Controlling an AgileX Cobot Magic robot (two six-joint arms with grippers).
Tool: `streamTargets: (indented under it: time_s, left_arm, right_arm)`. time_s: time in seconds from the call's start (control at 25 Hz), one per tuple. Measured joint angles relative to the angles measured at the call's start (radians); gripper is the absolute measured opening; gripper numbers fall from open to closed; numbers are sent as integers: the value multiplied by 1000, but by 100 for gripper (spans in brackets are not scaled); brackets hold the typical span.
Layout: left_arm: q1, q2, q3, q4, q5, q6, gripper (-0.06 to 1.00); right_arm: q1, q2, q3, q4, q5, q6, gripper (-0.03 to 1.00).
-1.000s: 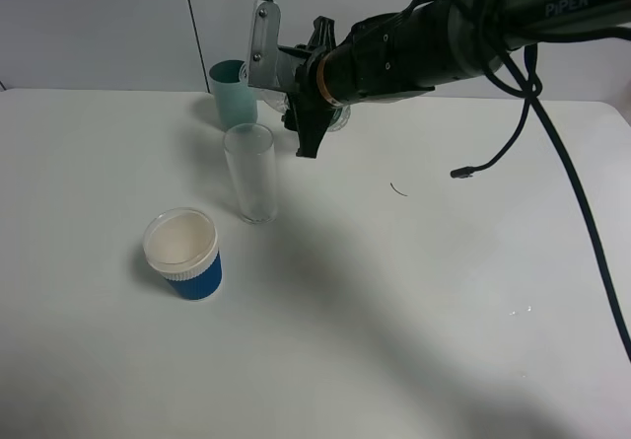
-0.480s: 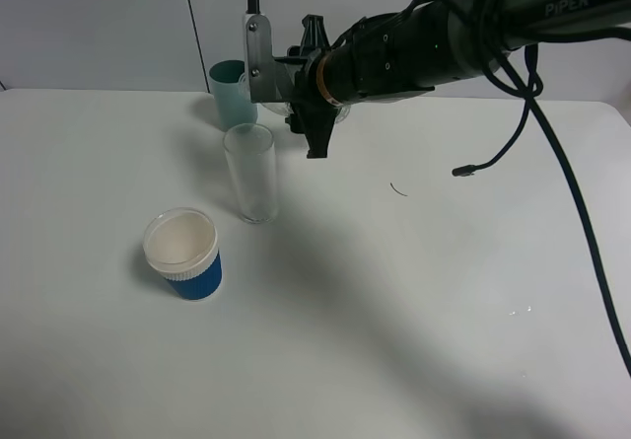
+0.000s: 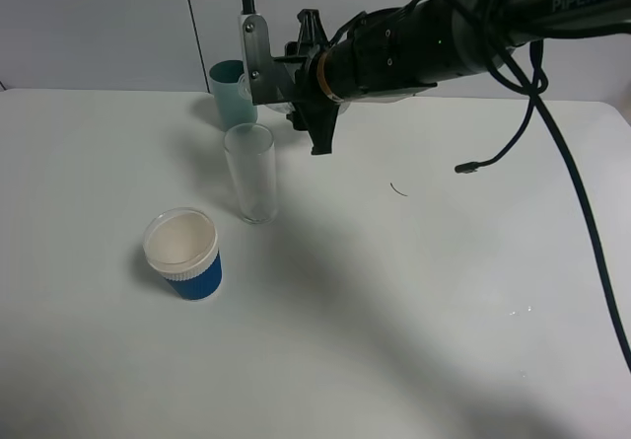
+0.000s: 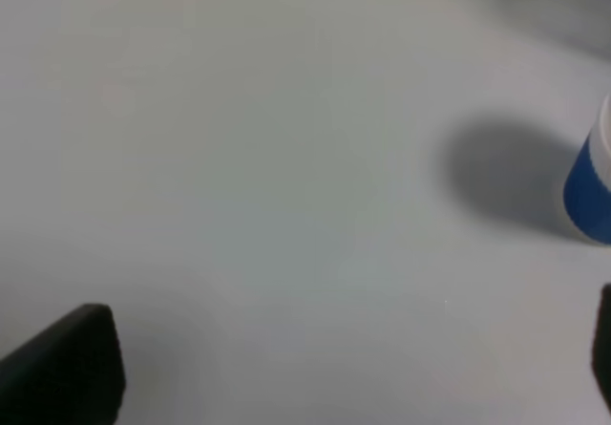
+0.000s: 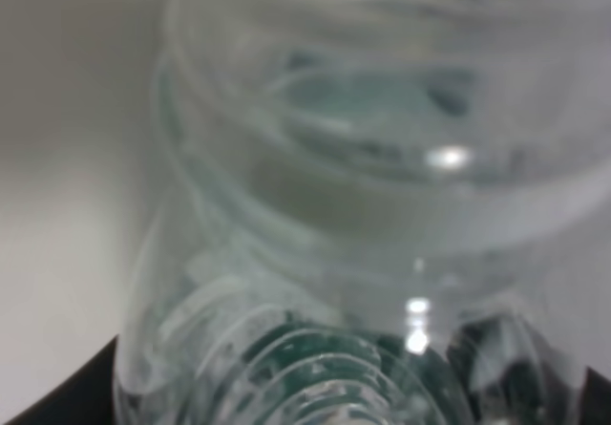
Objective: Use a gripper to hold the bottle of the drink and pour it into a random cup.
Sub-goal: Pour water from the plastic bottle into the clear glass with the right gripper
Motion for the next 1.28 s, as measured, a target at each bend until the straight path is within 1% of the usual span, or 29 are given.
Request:
streamTargets:
  time_s: [0.4, 0.68, 0.96, 1.28]
  left_arm:
    - [0, 0, 0, 0, 0, 0, 99]
    - [0, 0, 0, 0, 0, 0, 99]
    - [0, 0, 0, 0, 0, 0, 99]
    - [0, 0, 0, 0, 0, 0, 99]
  right_arm:
    - [21, -2, 0, -99, 26, -16, 56]
    - [29, -2, 0, -103, 48, -54, 56]
    - [31, -2, 0, -103, 50, -117, 56]
    - [31, -2, 0, -103, 50, -149, 56]
